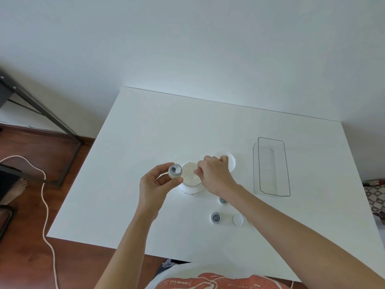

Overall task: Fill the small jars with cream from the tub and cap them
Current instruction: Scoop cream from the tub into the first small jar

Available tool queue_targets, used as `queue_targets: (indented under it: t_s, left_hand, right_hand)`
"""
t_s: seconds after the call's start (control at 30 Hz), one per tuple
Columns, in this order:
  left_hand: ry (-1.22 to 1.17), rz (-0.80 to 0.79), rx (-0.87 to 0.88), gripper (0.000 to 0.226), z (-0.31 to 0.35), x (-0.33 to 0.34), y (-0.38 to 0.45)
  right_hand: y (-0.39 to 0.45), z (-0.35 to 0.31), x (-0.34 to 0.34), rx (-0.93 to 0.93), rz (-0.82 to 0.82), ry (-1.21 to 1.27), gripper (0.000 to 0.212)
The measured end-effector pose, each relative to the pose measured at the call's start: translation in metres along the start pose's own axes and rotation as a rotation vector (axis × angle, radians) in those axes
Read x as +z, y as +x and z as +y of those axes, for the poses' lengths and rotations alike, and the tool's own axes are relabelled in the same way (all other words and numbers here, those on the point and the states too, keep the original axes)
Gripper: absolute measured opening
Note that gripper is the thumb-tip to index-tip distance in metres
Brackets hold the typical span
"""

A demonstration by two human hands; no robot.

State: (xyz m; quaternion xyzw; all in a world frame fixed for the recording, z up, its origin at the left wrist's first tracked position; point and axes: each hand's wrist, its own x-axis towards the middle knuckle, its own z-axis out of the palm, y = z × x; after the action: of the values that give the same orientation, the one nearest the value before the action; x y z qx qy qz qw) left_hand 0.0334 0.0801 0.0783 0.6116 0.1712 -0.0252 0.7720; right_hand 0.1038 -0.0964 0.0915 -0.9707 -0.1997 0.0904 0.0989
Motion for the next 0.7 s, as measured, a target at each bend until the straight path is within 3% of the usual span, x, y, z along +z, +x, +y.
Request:
queue_targets:
  t_s: [0.33, 0.53, 0.7]
  left_hand:
    - [0.005, -0.011, -0.009, 0.036, -0.001, 0.001, 0.0]
    - [0.022, -0.022, -0.018, 0.035, -0.001, 0.005, 0.001]
    - [0.024, -0.04, -0.025, 0.035, 0.002, 0.014, 0.002]
  right_hand:
    - [-0.013, 0.024, -0.016, 0.466, -0.001, 0.497, 0.032]
    - [-0.023, 0.028, -0.046, 0.501, 0.091, 0.755, 0.029]
    - [-0.028, 0.02, -0.064, 0.435, 0.16, 0.81, 0.028]
